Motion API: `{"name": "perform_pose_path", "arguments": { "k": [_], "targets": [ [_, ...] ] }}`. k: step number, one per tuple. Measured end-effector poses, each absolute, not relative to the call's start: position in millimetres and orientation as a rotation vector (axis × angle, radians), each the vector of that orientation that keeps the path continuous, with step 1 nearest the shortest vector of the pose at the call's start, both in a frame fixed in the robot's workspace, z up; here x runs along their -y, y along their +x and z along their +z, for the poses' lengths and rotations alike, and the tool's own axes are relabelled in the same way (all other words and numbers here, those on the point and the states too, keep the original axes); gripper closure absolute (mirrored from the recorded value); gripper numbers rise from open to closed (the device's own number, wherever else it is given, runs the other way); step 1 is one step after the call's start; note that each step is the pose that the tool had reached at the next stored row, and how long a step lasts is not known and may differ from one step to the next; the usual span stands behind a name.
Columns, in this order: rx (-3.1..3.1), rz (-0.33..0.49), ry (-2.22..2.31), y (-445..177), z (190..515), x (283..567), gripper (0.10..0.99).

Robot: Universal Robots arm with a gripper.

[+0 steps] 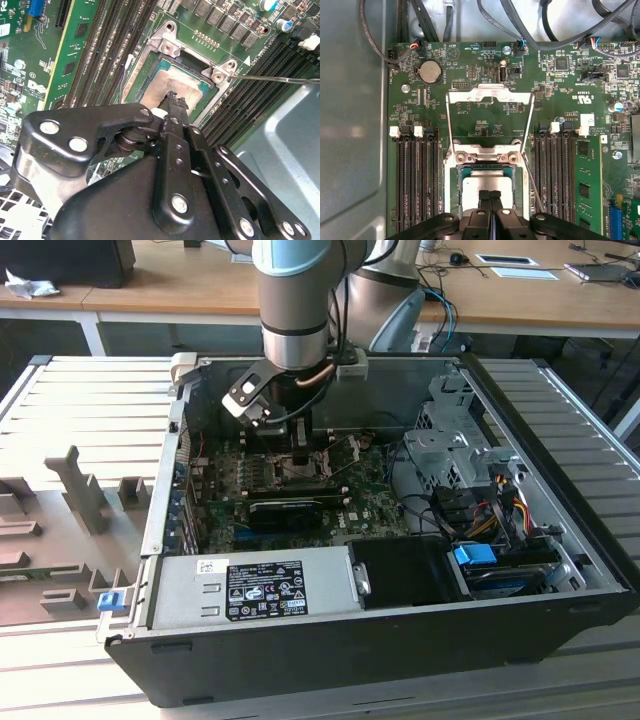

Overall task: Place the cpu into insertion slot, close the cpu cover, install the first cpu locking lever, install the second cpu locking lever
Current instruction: 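Place the cpu into insertion slot, then close the cpu cover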

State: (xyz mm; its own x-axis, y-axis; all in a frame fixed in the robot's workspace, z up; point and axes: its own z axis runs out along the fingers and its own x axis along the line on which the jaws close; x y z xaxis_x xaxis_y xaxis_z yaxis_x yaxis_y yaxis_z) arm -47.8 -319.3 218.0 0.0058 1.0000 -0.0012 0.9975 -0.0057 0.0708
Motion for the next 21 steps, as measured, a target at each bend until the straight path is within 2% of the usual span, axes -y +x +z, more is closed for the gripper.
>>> {"name": "perform_pose_path", "arguments": {
  "k": [13, 21],
  "targets": [
    [-2.180, 0.070, 2.195, -41, 223, 320, 0.980],
    [-2.180, 0.070, 2.195, -41, 239, 320, 0.980]
  ]
}}
